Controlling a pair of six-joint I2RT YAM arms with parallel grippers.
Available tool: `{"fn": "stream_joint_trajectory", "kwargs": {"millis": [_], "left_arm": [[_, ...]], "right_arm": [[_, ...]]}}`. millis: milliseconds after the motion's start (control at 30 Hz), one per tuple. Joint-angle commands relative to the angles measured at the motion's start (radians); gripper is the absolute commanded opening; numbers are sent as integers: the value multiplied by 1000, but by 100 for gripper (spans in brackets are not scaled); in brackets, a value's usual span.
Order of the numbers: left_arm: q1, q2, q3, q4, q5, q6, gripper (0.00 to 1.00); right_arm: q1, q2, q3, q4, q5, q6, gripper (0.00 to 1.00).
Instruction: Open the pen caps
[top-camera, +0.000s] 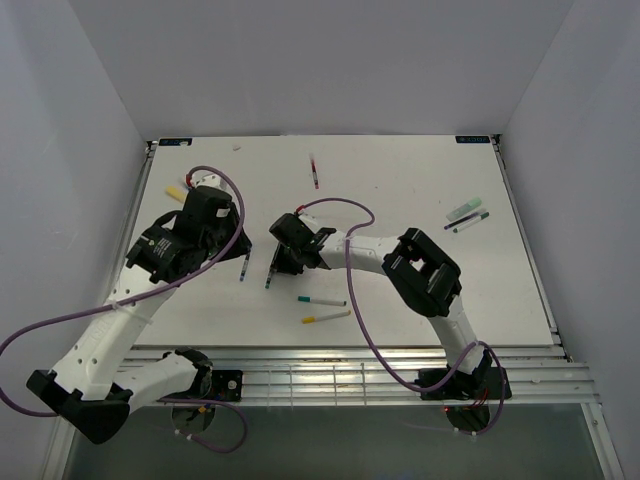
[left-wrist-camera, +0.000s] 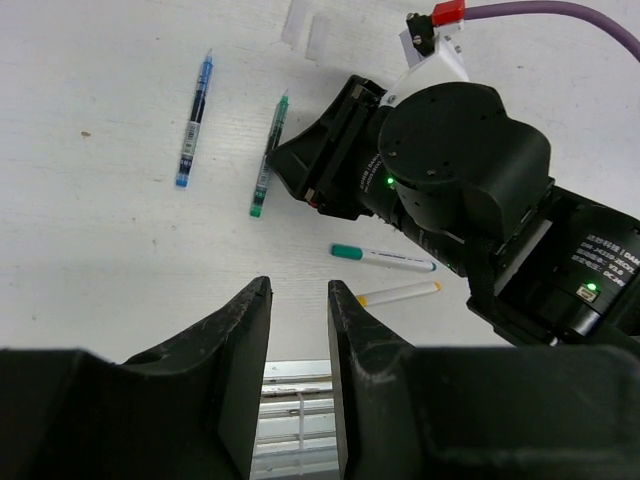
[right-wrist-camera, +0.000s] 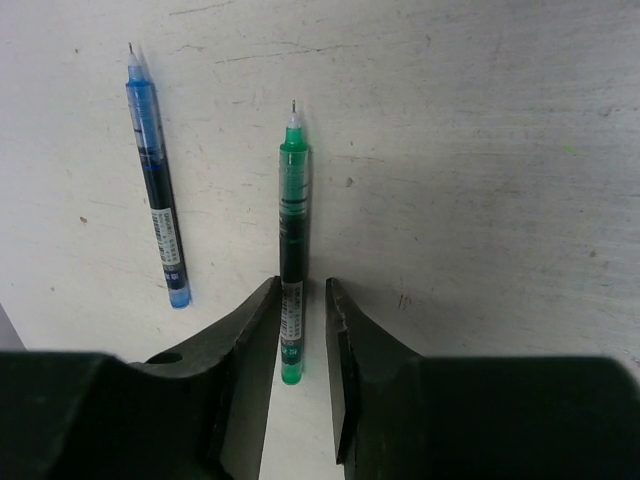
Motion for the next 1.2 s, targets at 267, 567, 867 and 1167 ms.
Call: {"fn": "stream_joint_trajectory", "kwargs": {"millis": [267, 567, 867, 1167], "left_arm": [[-1, 61, -27, -9, -80, -7, 42], [125, 185, -53, 17, -7, -13, 25], [312, 438, -59, 95, 76, 125, 0], [312, 563, -91, 203, 142, 87, 0]], "right_arm": [[-15, -99, -97, -78, -19, -213, 38], [-69, -430, -186, -93, -215, -411, 42], [-246, -852, -497, -144, -480, -475, 43], [-404, -928, -553, -258, -617, -589, 43]]}}
